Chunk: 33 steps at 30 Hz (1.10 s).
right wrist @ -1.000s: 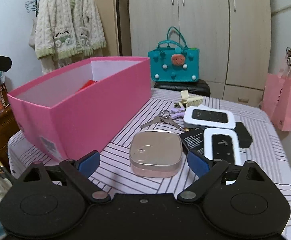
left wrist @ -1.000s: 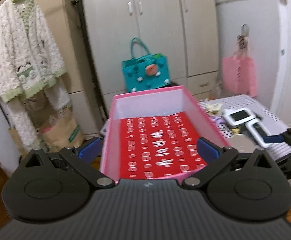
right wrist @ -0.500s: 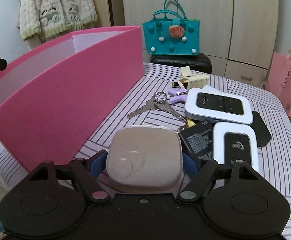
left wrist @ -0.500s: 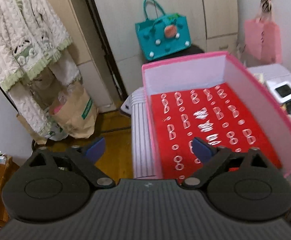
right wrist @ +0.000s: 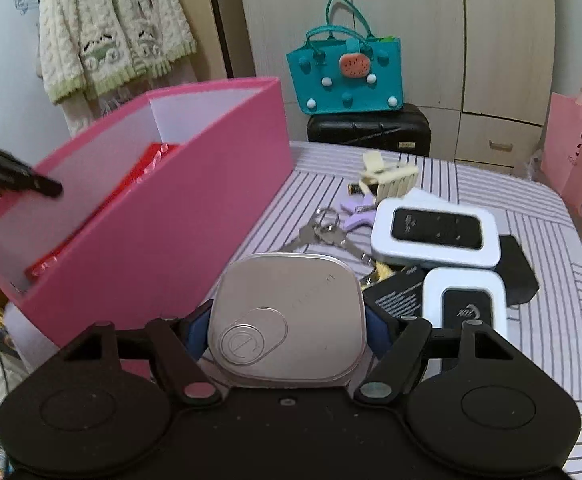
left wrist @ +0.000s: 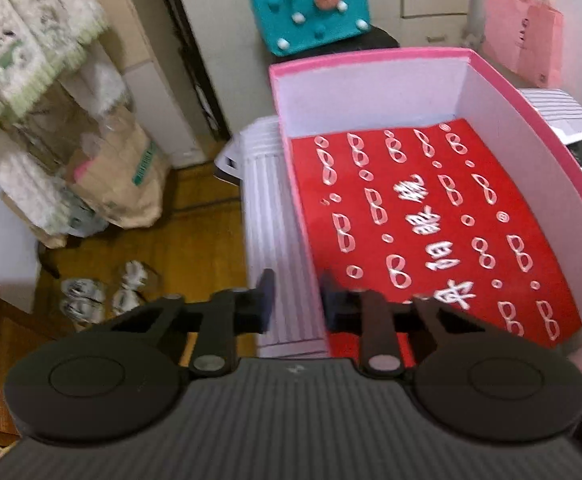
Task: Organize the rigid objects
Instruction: 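Carry the beige case into the pink box and open the right tool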
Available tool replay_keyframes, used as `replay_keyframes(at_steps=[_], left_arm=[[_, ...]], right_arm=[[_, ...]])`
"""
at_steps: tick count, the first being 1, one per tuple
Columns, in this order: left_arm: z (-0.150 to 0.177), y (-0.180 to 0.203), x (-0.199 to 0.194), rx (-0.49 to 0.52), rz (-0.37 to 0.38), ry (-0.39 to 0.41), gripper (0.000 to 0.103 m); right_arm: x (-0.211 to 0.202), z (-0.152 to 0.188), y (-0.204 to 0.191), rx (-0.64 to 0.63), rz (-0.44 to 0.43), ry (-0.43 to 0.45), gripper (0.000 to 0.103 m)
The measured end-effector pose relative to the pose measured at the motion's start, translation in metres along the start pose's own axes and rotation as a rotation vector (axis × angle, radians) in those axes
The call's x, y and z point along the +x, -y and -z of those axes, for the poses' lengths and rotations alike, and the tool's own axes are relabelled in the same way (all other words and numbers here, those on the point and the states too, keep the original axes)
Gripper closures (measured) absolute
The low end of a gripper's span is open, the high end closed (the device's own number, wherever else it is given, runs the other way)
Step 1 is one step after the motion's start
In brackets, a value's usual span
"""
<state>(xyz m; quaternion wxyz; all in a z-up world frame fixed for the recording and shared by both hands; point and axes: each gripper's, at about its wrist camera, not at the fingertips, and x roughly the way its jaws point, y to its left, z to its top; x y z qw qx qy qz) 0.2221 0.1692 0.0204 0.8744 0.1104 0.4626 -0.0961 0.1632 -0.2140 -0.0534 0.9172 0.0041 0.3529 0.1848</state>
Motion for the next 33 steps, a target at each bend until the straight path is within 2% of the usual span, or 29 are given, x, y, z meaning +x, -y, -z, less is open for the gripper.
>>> replay_keyframes(at_steps=[1,2,8,15,21,26,31,33], left_arm=[[0.0,0.001,0.002,-0.003,0.025,-0.006,0.097],[0.001,0.001,0.002,-0.006,0.039,-0.006,0.097],[0.005,0.015,-0.002,0.067,-0.033,0.029,0.098],[0.004,0.027,-0.007,0.136,-0.044,0.002,0.096],[0.002,0.038,-0.013,0.178,-0.043,0.004,0.095],[0.001,0.042,-0.018,0.174,0.022,-0.025,0.094],[0.001,0.039,-0.015,0.114,0.105,-0.088,0.095],[0.003,0.037,-0.015,0.101,0.117,-0.09,0.095]], right_arm=[[-0.003,-0.003,0.001,0.004,-0.007,0.003,0.025],[-0.006,-0.007,0.003,0.01,-0.013,0.006,0.025],[-0.028,-0.031,0.006,0.028,-0.077,0.038,0.025],[-0.042,-0.066,-0.008,-0.016,-0.195,0.046,0.025],[-0.024,-0.098,-0.028,-0.035,-0.329,-0.025,0.025],[0.003,-0.117,-0.057,-0.085,-0.397,-0.128,0.025],[0.035,-0.133,-0.093,-0.166,-0.372,-0.208,0.025],[0.05,-0.138,-0.107,-0.204,-0.348,-0.227,0.025]])
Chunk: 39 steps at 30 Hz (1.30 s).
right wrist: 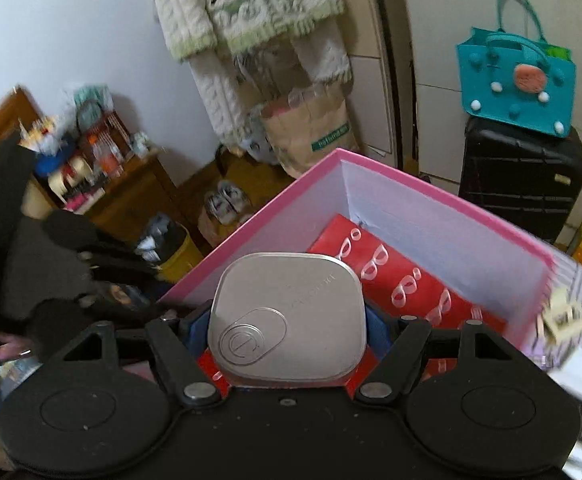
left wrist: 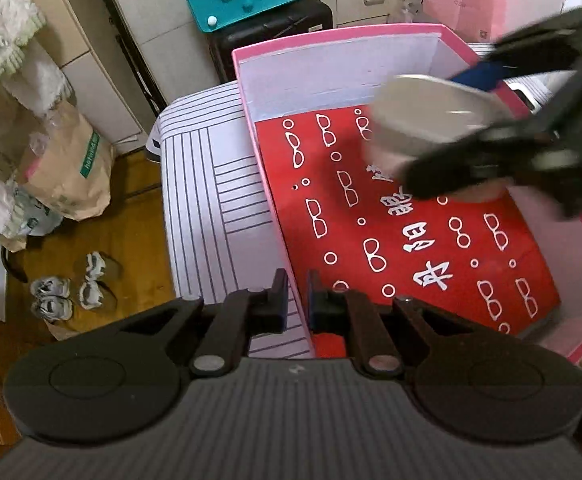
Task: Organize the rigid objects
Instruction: 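Carry the beige case into the pink box and open the right tool, then grasp the white XOZ Wi-Fi router with the right tool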
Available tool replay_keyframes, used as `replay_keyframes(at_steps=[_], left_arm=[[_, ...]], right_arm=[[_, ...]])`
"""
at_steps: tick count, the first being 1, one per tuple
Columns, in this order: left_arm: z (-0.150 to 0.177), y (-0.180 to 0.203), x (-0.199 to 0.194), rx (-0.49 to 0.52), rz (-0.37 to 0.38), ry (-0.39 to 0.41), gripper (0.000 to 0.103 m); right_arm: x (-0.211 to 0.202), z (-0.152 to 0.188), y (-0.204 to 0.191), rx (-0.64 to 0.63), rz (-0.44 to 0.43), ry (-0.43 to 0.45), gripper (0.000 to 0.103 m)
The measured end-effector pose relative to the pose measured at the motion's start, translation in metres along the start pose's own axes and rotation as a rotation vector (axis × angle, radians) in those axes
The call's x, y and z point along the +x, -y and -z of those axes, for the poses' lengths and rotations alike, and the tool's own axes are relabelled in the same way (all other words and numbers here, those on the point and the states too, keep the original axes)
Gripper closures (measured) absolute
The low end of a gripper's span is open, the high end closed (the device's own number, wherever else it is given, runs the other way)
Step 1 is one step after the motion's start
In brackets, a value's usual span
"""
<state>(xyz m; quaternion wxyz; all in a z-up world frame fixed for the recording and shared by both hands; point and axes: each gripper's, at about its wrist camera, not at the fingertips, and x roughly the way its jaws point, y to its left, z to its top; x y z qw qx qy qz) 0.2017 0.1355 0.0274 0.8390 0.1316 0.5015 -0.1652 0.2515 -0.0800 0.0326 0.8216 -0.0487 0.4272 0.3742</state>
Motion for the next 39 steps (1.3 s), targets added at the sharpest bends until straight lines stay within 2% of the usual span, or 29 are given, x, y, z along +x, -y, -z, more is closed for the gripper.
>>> replay_keyframes(at_steps=[5,12,16,20,23,26,29,34,39], left_arm=[[0.001,-0.006,0.002,-0.054,0.026,-0.015,0.095],[0.0,-0.007,0.004,-0.074,0.033,-0.016,0.095],[0.001,-0.008,0.005,-0.077,0.037,-0.012,0.095],[0.001,-0.007,0.004,-0.071,0.036,-0.004,0.095],[0.003,-0.004,0.003,-0.06,0.025,0.005,0.095],[0.004,-0.006,0.003,-0.069,0.031,0.009,0.095],[0.004,-0.007,0.003,-0.073,0.037,0.013,0.095],[0.005,-0.007,0.003,-0.08,0.038,0.026,0.095],[0.008,-0.007,0.003,-0.085,0.037,0.039,0.095]], right_arm=[[0.041,-0.022,-0.002,-0.044,0.061,-0.068,0.025],[0.084,-0.03,0.004,-0.132,0.109,-0.171,0.025],[0.101,-0.028,0.009,-0.139,0.105,-0.213,0.025],[0.104,-0.024,0.006,-0.17,0.135,-0.237,0.024],[0.087,-0.029,0.004,-0.137,0.12,-0.182,0.023],[0.047,-0.031,0.002,-0.104,0.098,-0.088,0.022],[0.004,-0.023,0.001,-0.083,0.12,-0.016,0.022],[-0.066,0.008,0.007,-0.007,0.17,0.094,0.022],[-0.11,0.047,0.025,0.077,0.225,0.152,0.022]])
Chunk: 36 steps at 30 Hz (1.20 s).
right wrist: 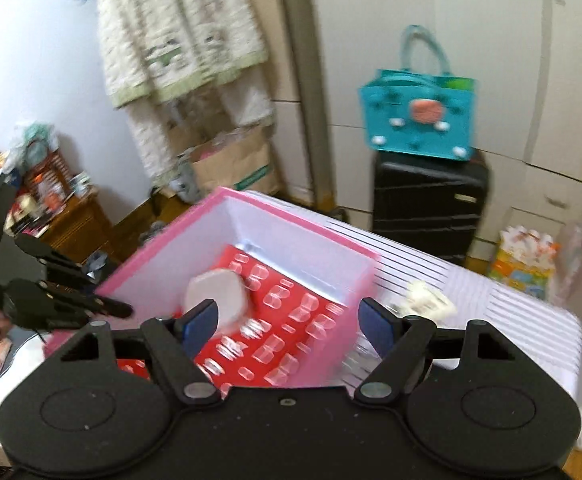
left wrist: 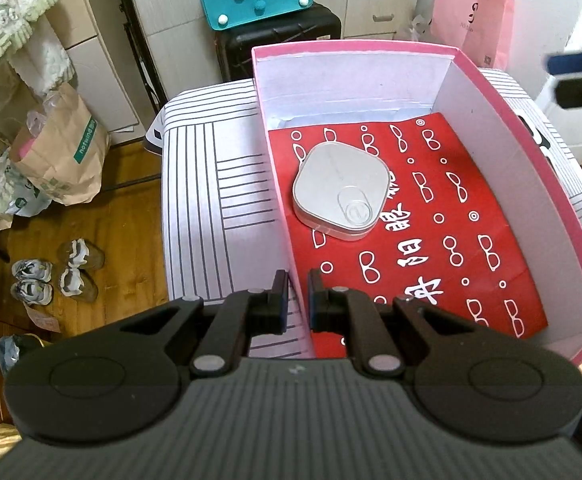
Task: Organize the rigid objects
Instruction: 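Grasp the white XOZ Wi-Fi router with the right tool, then lower the white router into the pink box beside the case, release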
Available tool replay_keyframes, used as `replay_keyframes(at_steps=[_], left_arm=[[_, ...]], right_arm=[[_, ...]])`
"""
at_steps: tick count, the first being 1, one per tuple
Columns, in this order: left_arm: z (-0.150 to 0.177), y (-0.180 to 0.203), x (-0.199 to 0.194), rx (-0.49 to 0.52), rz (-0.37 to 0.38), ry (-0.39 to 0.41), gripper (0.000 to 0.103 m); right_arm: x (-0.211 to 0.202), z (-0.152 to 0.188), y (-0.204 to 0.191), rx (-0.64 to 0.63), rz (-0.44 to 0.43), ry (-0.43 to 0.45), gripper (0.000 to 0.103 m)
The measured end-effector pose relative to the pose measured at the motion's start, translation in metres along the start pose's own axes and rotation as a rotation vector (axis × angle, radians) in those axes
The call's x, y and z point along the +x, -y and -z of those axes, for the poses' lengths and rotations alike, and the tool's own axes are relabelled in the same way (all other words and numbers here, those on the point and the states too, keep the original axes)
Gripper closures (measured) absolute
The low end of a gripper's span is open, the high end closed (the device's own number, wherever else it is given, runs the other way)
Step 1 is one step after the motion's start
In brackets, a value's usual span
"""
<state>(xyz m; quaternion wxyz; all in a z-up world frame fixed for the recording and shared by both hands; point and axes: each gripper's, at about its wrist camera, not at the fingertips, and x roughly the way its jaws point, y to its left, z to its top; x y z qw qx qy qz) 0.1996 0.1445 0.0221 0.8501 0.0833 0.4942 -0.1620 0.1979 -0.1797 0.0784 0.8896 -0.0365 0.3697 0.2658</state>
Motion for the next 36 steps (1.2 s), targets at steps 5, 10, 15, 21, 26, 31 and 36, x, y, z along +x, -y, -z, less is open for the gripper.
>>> replay_keyframes(at_steps=[5,10,15,21,26,31,36], left_arm=[[0.0,-0.001,0.0,-0.025,0.003,0.005,0.095],[0.001,0.001,0.0,-0.027,-0.013,0.008,0.095],[0.001,0.005,0.0,-0.008,-0.035,0.007,0.096],[0.0,0.007,0.001,-0.029,-0.053,0.001,0.097],[0.0,0.008,0.002,-0.033,-0.065,0.001,0.097],[0.0,0.008,0.003,-0.037,-0.064,-0.002,0.097],[0.001,0.007,0.004,-0.048,-0.061,-0.004,0.097]], right_arm=[[-0.003,0.052,0.036,0.055,0.142,-0.036,0.022],[0.013,0.103,0.06,0.079,0.245,-0.096,0.023],[0.021,0.13,0.076,0.072,0.285,-0.111,0.026],[0.035,0.134,0.085,0.077,0.235,-0.129,0.032],[0.046,0.132,0.096,0.128,0.208,-0.126,0.034],[0.048,0.134,0.108,0.21,0.14,-0.117,0.038],[0.044,0.137,0.107,0.216,0.168,-0.099,0.038]])
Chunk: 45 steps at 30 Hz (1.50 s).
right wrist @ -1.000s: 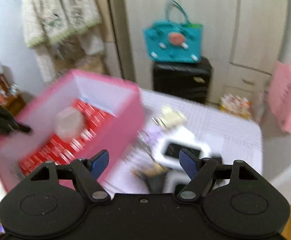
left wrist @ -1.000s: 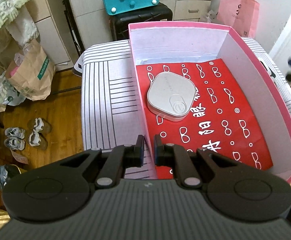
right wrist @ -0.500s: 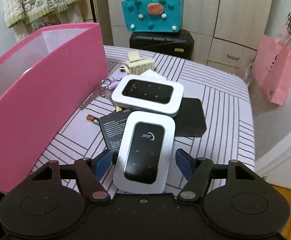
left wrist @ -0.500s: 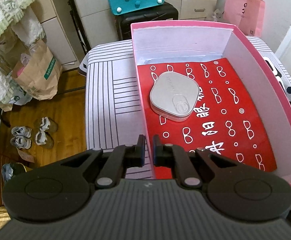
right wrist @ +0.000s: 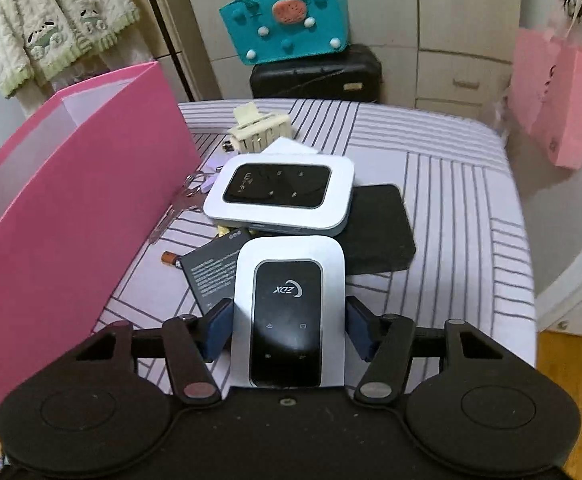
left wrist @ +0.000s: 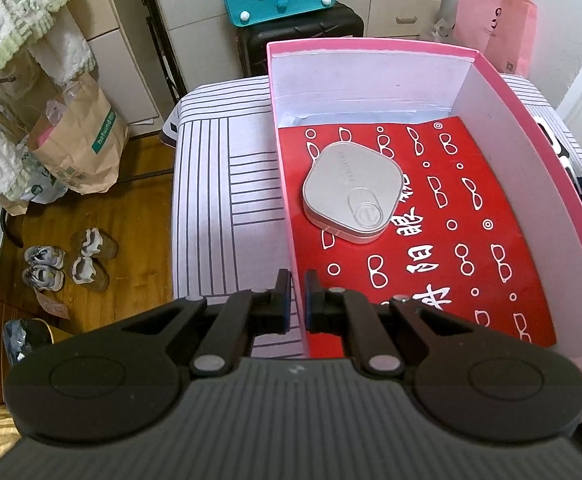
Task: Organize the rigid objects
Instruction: 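Lower the white router into the pink box beside the case, release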
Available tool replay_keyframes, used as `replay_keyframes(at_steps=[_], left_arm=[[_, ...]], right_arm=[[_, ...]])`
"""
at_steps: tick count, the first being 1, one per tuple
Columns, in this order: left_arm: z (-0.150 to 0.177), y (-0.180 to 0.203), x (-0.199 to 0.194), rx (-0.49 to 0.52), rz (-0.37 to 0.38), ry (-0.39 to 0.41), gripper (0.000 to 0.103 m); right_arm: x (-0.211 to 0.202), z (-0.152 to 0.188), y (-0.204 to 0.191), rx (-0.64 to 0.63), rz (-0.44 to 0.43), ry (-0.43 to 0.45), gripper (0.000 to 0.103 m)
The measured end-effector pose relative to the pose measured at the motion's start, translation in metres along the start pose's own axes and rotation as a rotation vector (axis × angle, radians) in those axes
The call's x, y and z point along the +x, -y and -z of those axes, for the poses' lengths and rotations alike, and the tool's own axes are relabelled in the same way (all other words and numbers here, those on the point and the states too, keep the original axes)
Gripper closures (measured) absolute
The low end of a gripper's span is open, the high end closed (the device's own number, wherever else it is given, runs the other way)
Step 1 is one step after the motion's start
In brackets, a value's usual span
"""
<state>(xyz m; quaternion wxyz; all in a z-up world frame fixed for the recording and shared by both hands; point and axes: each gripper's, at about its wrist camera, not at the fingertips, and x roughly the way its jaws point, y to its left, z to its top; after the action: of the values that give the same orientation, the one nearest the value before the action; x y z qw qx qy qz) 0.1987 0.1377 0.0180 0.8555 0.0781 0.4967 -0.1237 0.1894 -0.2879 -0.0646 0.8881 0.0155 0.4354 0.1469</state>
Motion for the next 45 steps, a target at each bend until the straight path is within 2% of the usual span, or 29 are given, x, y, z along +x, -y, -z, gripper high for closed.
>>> replay_keyframes(at_steps=[6,12,19,23,31,37,45], left_arm=[[0.0,0.001,0.001,0.01,0.0,-0.004,0.097],[0.001,-0.001,0.0,0.01,0.01,0.003,0.097],[0.001,-0.002,0.001,0.022,0.023,0.003,0.096],[0.002,-0.003,0.0,0.025,0.03,0.007,0.096],[0.002,-0.006,0.0,0.031,0.05,0.013,0.095],[0.003,-0.008,0.0,0.036,0.065,0.017,0.094],[0.002,-0.009,0.001,0.047,0.077,0.017,0.094]], right_arm=[[-0.017,-0.005,-0.007,0.009,-0.03,0.034,0.038],[-0.049,-0.024,-0.032,-0.034,-0.136,0.089,0.038],[-0.082,-0.066,-0.088,-0.185,-0.29,0.13,0.038],[-0.08,-0.09,-0.124,-0.296,-0.342,0.112,0.038],[-0.022,-0.11,-0.183,-0.475,-0.218,0.016,0.038],[0.018,-0.125,-0.191,-0.491,-0.111,-0.025,0.038],[0.052,-0.131,-0.195,-0.507,-0.062,-0.113,0.038]])
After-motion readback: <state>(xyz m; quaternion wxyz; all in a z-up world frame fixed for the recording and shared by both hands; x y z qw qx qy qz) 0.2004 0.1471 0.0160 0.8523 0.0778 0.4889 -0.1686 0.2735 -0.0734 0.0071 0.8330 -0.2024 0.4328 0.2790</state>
